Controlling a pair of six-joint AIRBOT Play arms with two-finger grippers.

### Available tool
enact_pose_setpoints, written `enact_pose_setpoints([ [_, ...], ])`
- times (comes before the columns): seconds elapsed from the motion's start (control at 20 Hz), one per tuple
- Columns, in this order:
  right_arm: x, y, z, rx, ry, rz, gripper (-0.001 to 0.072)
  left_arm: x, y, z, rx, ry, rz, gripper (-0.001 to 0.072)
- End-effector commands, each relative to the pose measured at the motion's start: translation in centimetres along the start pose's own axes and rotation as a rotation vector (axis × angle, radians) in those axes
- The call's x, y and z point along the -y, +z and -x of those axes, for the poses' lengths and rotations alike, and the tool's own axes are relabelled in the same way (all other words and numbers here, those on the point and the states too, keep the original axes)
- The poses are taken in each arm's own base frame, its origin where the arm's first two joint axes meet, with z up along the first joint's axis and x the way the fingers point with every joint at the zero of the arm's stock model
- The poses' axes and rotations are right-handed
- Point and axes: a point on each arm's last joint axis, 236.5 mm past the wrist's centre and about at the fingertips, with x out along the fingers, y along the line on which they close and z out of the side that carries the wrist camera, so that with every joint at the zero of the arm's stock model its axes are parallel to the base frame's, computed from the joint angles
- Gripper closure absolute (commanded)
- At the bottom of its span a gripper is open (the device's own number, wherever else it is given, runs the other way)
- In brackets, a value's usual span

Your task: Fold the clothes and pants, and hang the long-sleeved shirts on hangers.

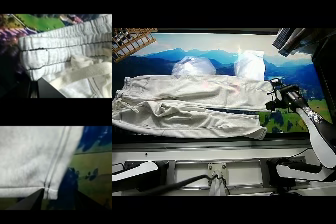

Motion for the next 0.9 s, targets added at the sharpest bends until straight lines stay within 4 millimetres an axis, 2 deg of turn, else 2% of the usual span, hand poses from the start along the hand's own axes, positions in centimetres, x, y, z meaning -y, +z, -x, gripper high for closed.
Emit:
enact_pose_setpoints([
  [0.0, -0.9, 1.0, 1.1, 0.043, 0.081, -0.089, 0.0261, 0.3, -1.7, 0.0, -0.072, -0.007, 0.018, 0.0682],
  [0.1, -2.8, 0.9, 2.7, 0.067, 0.178, -0.136, 0.0262, 0.2, -2.6, 0.1, -0.108, -0.003, 0.017, 0.0682],
  [0.25, -7.7, 0.1, 4.8, 0.086, 0.399, -0.115, 0.0282, 0.1, -2.9, 0.1, -0.123, -0.001, 0.017, 0.0682],
  [0.35, -9.8, -0.8, 4.7, 0.063, 0.481, -0.11, 0.0281, 0.2, -2.7, 0.1, -0.116, -0.002, 0.017, 0.0682],
  [0.6, -11.7, -3.3, 3.3, 0.006, 0.536, -0.098, 0.0281, 0.2, -2.7, 0.1, -0.113, -0.002, 0.013, 0.0683],
  [0.85, -12.6, -3.1, 2.6, 0.033, 0.568, -0.15, 0.0284, 0.2, -2.7, 0.1, -0.114, -0.004, -0.015, 0.0682],
])
